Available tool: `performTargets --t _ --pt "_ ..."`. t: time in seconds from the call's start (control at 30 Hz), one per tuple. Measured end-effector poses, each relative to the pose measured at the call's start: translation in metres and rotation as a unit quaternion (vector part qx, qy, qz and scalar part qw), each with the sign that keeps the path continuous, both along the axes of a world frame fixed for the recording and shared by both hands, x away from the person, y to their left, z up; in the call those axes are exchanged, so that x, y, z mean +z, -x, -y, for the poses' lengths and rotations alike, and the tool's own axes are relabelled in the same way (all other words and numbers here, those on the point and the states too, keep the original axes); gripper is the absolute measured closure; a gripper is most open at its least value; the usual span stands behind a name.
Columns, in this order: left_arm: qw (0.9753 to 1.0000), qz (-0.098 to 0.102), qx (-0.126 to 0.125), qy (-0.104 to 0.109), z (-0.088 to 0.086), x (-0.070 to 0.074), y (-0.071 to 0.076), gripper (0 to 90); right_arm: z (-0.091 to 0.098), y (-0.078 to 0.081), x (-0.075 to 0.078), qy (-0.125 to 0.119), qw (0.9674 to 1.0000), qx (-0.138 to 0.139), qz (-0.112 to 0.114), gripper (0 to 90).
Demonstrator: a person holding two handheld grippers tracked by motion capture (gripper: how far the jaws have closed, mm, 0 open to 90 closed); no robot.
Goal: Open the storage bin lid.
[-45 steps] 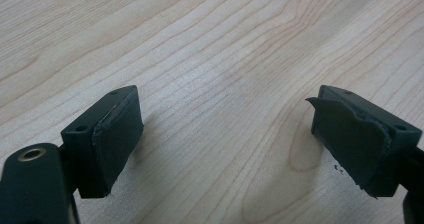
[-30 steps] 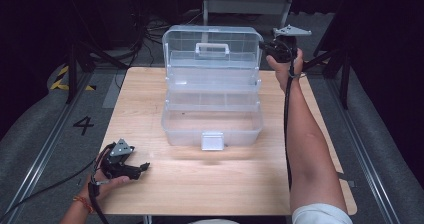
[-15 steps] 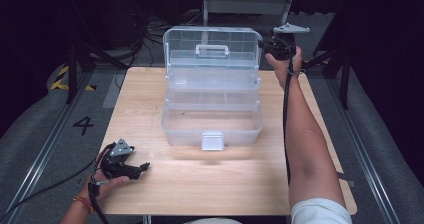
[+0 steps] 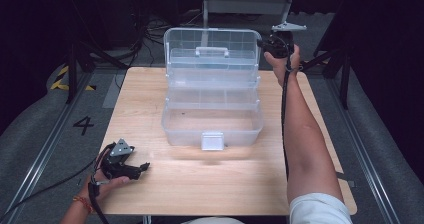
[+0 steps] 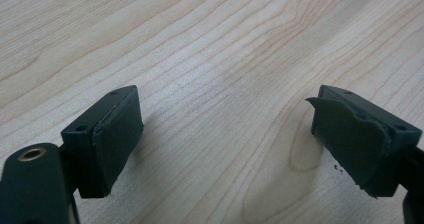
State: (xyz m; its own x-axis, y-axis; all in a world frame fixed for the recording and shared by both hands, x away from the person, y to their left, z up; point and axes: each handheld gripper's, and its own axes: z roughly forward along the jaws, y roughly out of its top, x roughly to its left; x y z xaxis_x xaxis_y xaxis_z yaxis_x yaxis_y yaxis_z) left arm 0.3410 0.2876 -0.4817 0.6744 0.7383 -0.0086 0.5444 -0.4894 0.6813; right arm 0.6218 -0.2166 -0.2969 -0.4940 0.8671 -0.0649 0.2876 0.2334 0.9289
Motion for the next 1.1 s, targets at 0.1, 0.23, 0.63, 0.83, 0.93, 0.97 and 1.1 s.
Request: performTargets --t 0.1,0.23,0.63,0.83,0.93,0.97,1.1 --pt "1.0 0.0 0.001 0.001 0.0 0.0 0.0 13.6 -0.001 -0.001 0.0 0.001 1.0 -0.002 -0.002 82.4" --pt "1.0 0.0 -0.001 0.0 0.0 0.0 0.0 13.6 -0.001 -0.003 -0.001 0.001 1.0 -0.003 -0.004 82.3" --pt "1.0 -0.005 0.0 0.002 0.0 0.0 0.0 13.6 -0.009 -0.01 -0.004 0.023 0.9993 -0.03 -0.006 81.3" --pt "1.0 -0.005 0.0 0.002 0.0 0.0 0.0 13.6 -0.01 -0.012 -0.007 0.022 0.999 -0.037 -0.007 80.7" --pt "1.0 -0.006 0.001 0.003 0.0 0.0 0.0 13.6 -0.01 -0.014 -0.009 0.028 0.9988 -0.038 -0.011 80.5" --pt "1.0 -0.005 0.001 0.003 0.0 0.0 0.0 13.6 -0.01 -0.015 -0.01 0.029 0.9988 -0.039 -0.012 81.4" --pt "1.0 -0.006 0.003 0.004 0.0 0.0 0.001 13.6 -0.008 -0.019 -0.011 0.029 0.9989 -0.034 -0.015 82.4"
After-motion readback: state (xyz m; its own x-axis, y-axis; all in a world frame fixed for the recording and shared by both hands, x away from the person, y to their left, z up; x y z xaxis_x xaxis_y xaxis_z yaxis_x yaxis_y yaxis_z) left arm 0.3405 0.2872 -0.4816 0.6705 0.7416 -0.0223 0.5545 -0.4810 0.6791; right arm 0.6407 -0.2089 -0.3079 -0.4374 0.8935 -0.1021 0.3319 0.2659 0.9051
